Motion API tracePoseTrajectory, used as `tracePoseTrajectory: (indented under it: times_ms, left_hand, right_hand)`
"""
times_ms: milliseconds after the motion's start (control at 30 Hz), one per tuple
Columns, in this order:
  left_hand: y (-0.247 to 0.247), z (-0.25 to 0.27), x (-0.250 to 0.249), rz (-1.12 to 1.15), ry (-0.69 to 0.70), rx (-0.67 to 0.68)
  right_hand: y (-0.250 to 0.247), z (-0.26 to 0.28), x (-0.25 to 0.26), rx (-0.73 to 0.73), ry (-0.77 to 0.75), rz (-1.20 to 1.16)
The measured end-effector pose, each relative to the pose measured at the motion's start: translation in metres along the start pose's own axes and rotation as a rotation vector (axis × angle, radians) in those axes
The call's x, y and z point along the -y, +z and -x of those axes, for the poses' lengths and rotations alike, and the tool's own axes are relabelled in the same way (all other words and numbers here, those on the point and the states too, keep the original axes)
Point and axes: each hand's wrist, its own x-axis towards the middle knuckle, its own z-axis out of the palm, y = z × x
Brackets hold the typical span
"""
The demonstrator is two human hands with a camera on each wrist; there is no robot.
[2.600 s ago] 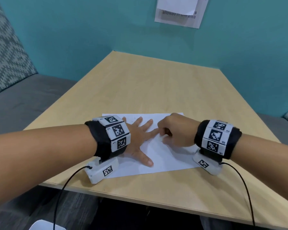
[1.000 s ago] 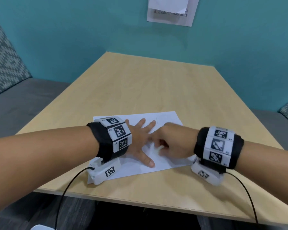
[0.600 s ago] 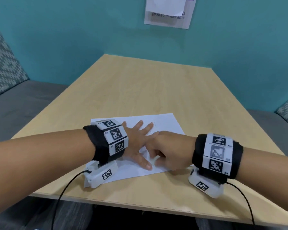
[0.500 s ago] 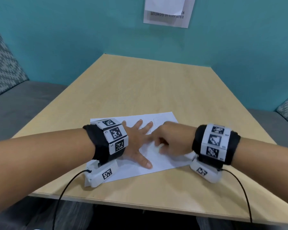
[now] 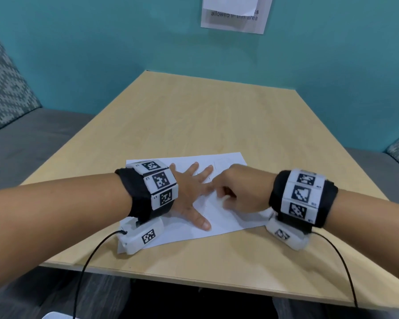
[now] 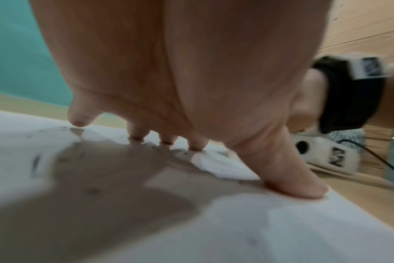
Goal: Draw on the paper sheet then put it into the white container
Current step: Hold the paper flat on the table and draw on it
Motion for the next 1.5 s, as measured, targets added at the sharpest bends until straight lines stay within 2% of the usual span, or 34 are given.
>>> tracePoseTrajectory:
  times_ms: [67, 100, 233, 400, 533, 700, 867, 1033, 1200, 1367, 1500]
  left_hand:
    - [0.001, -0.001, 0.002, 0.0, 0.014, -0.002]
    - [0.001, -0.001, 0.003, -0.012, 0.011, -0.001]
    - [-0.001, -0.001, -0.001, -0.039, -0.023, 0.017]
    - [0.002, 0.0, 0.003, -0.001, 0.008, -0.005]
    - [0.001, 0.0, 0.001, -0.014, -0.026, -0.001]
    - [0.002, 0.002, 0.003, -0.001, 0.0, -0.015]
    - [0.0, 0.001, 0.0, -0.025, -0.022, 0.002]
    - [0.001, 0.002, 0.001, -0.009, -0.012, -0.003]
    - [0.001, 0.0, 0.002, -0.029, -0.03, 0.004]
    - [0.002, 0.0, 0.004, -0.019, -0.023, 0.004]
    - [0.001, -0.001, 0.004, -0.023, -0.025, 0.01]
  right_hand:
    - [0.006, 0.004, 0.012, 0.077, -0.052, -0.03]
    - [0.003, 0.002, 0.009, 0.068, -0.037, -0.026]
    - [-0.01, -0.004, -0.018, -0.065, 0.085, -0.001]
    - [0.004, 0.005, 0.005, 0.06, -0.038, -0.055]
    - [-0.01, -0.003, -0.02, -0.073, 0.069, -0.015]
    - [0.003, 0.007, 0.004, 0.053, -0.039, -0.049]
    - [-0.009, -0.001, -0.019, -0.067, 0.067, -0.006]
    - [0.002, 0.009, 0.002, 0.058, -0.038, -0.02]
    - [-0.009, 0.003, -0.018, -0.049, 0.074, -0.006]
    - [0.005, 0.014, -0.002, 0.051, -0.004, -0.05]
    - [-0.004, 0.008, -0.014, -0.032, 0.06, -0.06]
